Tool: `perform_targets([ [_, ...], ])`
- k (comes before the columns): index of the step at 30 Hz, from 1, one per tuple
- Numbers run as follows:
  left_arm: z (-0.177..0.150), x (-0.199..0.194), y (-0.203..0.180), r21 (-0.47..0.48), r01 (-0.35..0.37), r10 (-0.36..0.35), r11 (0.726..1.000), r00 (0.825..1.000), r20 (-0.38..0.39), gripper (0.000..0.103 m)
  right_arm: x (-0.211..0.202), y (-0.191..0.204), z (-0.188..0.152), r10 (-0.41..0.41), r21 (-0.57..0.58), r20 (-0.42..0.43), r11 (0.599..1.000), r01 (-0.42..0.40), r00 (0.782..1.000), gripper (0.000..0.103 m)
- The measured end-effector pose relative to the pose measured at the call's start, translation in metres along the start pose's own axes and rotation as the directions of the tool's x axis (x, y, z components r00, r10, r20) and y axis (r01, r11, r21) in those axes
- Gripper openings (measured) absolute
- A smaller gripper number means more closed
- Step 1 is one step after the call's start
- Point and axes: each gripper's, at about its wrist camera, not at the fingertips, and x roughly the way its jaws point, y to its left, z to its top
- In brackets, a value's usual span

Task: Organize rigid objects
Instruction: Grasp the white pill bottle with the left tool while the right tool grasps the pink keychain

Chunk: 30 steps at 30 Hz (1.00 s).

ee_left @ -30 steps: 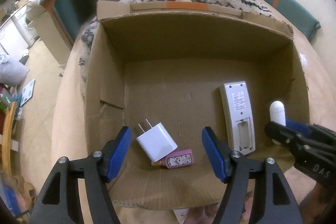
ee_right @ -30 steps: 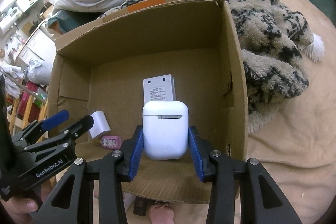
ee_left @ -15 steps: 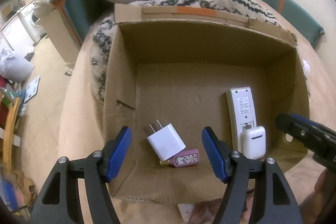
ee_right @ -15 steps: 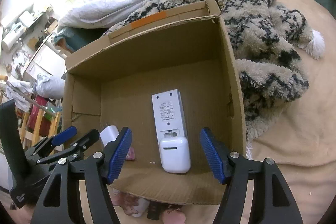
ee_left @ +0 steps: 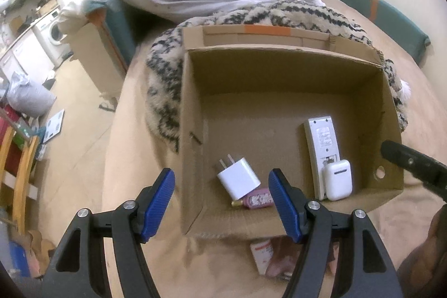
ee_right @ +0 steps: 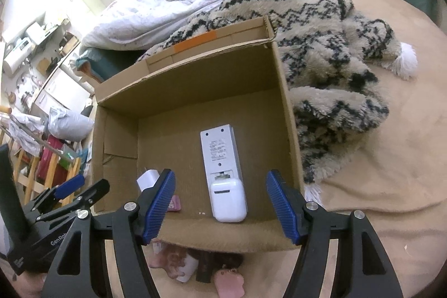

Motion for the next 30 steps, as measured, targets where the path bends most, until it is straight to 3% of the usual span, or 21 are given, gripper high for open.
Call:
perform_targets([
  [13,-0.024,-0.026,0.037,-0.082,-0.035,0.035,0.996,0.999,-0.005,0.067,-0.021,0.0,-0.021,0.018,-0.014,-0.013,1.0,-0.018,1.0,0.072],
  [22,-0.051,-0.016,0.044,-0.139,-0.021,0.006,0.99,0.994,-0.109,0.067,-0.029,0.004,-0.051,0.074,0.021,-0.066,0.997,-0.073,0.995,0.072],
  [30,-0.07,0.004,0.049,-0.202,-0.032,-0.01,0.979,0.979,-0.204,0.067,-0.014,0.002,-0.066,0.058,0.068,-0.148,0.997,-0.048,0.987,0.072],
])
